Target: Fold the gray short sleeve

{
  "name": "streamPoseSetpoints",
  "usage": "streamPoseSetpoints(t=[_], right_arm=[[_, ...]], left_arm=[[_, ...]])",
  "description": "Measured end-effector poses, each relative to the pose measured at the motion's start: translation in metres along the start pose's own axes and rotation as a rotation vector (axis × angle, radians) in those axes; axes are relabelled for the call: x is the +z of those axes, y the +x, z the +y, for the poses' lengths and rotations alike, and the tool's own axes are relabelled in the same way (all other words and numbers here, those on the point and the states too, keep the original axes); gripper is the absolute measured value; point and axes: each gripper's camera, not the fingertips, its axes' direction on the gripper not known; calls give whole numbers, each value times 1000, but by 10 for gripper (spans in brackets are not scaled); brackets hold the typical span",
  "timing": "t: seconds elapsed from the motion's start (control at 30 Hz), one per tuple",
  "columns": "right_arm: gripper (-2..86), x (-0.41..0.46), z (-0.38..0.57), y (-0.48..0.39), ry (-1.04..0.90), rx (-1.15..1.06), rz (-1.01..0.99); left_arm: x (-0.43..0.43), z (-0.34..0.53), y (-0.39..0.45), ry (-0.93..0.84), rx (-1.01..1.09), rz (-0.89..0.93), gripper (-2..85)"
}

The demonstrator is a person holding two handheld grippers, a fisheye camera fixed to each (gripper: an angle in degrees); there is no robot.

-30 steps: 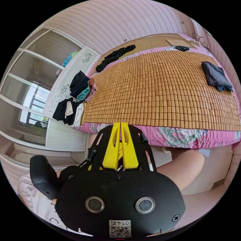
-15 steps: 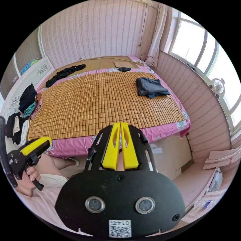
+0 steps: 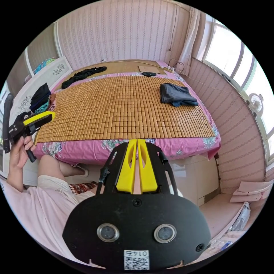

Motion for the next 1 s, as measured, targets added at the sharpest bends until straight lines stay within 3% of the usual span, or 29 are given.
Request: streamPoseSetpoints(t=[0.2, 0.43, 0.7, 1.0], right_arm=[[-9, -24, 10, 22, 52, -21, -114], [-9, -37, 16, 34, 53, -109, -97], [-9, -49, 15, 55, 84, -168, -98], [1, -52, 1, 88, 101, -212, -79]], left_arm=[[17, 0, -19, 60, 116, 322, -8], [25, -5, -12, 168, 261, 60, -7], [43, -28, -16, 230, 311, 162, 9], [66, -68, -22, 320, 306, 178, 120]])
